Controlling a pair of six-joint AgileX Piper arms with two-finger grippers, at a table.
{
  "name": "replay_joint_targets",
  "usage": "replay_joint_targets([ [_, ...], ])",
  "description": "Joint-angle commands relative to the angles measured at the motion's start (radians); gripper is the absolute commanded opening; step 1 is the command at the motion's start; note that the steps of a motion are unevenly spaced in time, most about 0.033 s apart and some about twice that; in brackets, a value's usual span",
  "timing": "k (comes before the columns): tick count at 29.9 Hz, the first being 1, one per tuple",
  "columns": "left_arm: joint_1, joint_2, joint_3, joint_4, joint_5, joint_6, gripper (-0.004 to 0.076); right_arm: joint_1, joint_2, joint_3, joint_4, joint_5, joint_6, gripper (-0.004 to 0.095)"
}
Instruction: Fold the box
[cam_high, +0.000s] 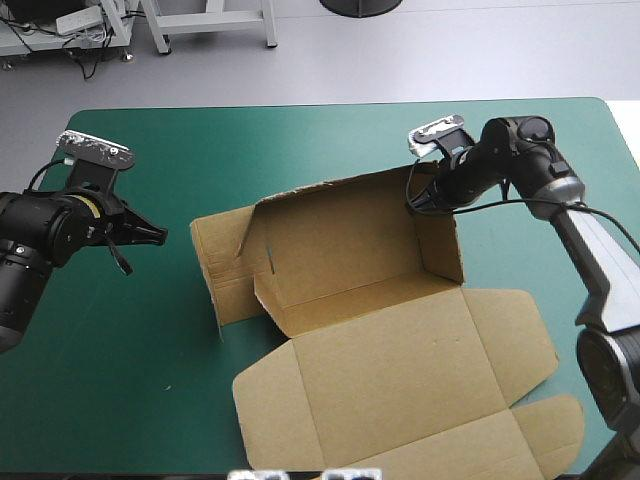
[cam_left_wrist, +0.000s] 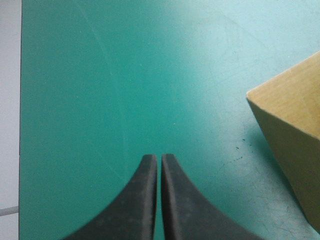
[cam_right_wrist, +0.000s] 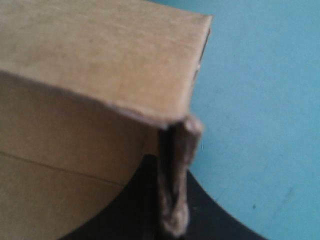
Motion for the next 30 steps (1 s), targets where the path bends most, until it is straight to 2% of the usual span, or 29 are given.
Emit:
replay_joint_targets([
  [1,-0.001,-0.027,-0.027,0.003,-0.055,0.006,0.0014,0.006,0.044,-0.074,-0.010,0.080,-0.006,0.0031],
  [3,-0.001,-0.027,-0.027,0.003,-0.055,0.011,0.0014,0.006,0.060,-0.113,-0.010,0.103,0.007,0.0122],
  [9,-0.001,-0.027,-0.027,-0.001,-0.060,0.024,0.0014,0.006,0.064,-0.195,-0.023,0.162,0.099,0.0551],
  [11,-0.001,-0.027,-0.027,-0.001,-0.068,0.030,0.0014,0.006,0.058,-0.207,-0.024,0.162,0.121,0.0628],
  [22,0.003,-0.027,-0.027,-0.008,-0.082,0.043,0.0013,0.006,0.032,-0.209,-0.035,0.162,0.121,0.0639],
  [30,0.003,-0.026,-0.027,-0.012,-0.082,0.043,0.0013,0.006,0.108,-0.210,-0.013,0.153,0.101,0.0639],
])
